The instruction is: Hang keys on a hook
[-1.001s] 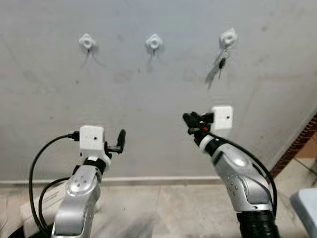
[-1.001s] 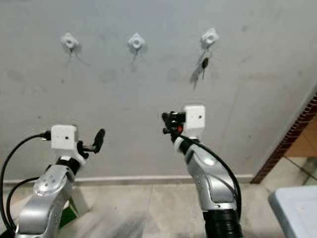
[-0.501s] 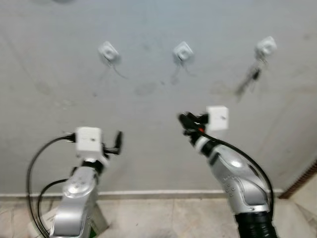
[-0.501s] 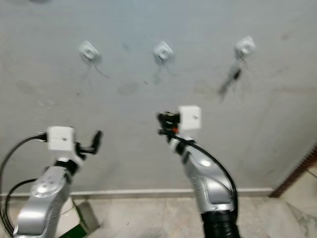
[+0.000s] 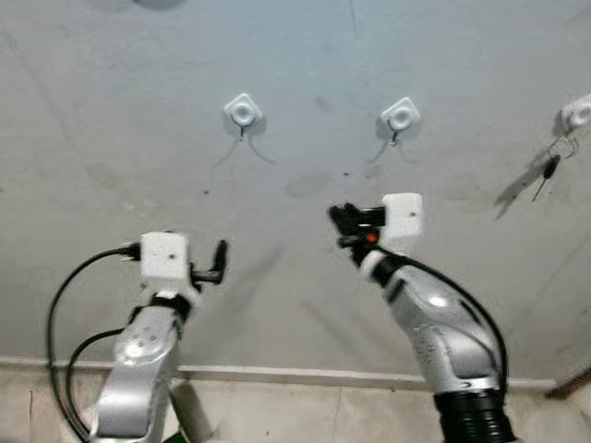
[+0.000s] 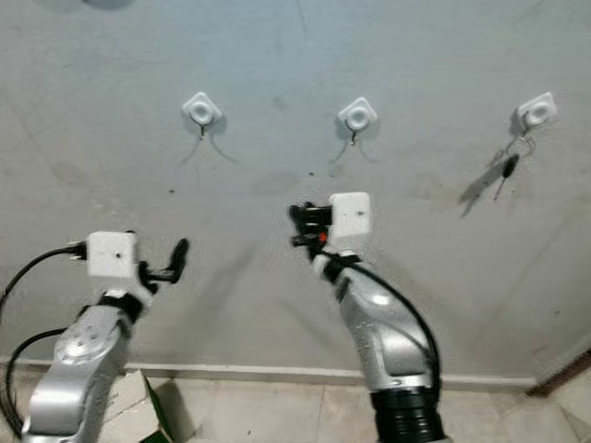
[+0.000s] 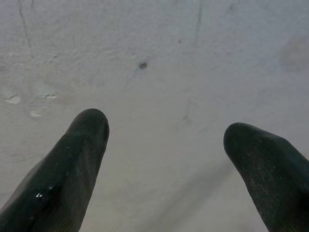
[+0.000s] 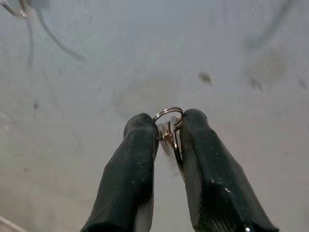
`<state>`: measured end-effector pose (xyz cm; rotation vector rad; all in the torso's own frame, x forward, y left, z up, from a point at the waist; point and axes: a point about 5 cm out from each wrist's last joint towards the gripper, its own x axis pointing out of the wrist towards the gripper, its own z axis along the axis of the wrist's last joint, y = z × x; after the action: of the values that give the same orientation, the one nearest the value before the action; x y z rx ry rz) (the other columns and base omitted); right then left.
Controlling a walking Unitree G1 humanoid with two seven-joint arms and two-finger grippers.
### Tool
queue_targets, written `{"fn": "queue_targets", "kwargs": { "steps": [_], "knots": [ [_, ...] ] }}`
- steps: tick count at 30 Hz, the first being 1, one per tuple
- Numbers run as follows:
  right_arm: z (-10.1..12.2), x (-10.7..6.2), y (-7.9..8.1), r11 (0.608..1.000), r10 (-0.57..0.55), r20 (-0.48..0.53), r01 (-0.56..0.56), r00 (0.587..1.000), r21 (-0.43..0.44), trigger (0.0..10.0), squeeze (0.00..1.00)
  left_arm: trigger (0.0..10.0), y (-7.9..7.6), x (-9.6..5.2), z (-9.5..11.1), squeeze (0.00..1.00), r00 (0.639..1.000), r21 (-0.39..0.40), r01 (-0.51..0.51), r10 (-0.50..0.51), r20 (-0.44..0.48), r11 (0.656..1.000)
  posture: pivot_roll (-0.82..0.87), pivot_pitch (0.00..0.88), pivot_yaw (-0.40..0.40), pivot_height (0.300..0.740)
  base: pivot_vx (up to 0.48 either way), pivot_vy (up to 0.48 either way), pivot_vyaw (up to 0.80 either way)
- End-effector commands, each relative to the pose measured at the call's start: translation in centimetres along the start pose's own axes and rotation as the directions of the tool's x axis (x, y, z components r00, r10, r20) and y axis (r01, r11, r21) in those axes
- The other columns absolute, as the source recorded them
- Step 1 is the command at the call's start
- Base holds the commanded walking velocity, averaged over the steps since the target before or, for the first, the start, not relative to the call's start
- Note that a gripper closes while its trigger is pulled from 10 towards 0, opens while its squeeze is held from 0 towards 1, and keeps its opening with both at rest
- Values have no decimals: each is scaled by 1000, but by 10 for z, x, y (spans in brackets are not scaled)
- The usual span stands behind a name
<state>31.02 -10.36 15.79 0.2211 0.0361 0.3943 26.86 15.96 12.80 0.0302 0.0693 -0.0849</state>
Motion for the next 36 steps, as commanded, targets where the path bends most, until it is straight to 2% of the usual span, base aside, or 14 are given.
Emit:
{"fn": "queue_targets", "kwargs": {
  "steps": [1, 12, 31, 36],
  "knots": [
    [2, 3, 8, 1000, 23, 8, -23, 1000, -1, 10000, 0, 10000, 6, -1, 1, 0, 1000, 5, -14, 14, -2, 1000, 61, 0, 34, 740, 274, -311, 0],
    [2, 3, 8, 1000, 25, 5, -25, 1000, -2, 10000, 0, 10000, 5, -1, 1, 0, 1000, -14, -15, 15, 11, 1000, 61, 0, 31, 740, 270, -336, 0],
    [2, 0, 13, 998, 58, 20, -58, 998, 9, 10000, 0, 10000, 3, -6, -3, 0, 1000, -20, 13, -14, -11, 1000, 64, 0, 33, 740, 0, 0, 0],
    [5, -5, 20, 996, 84, 39, -85, 996, 20, 10000, 0, 10000, -10, -11, 2, 0, 992, 27, 123, -123, 24, 992, 70, 0, 34, 740, 0, 0, 0]
  ]
}}
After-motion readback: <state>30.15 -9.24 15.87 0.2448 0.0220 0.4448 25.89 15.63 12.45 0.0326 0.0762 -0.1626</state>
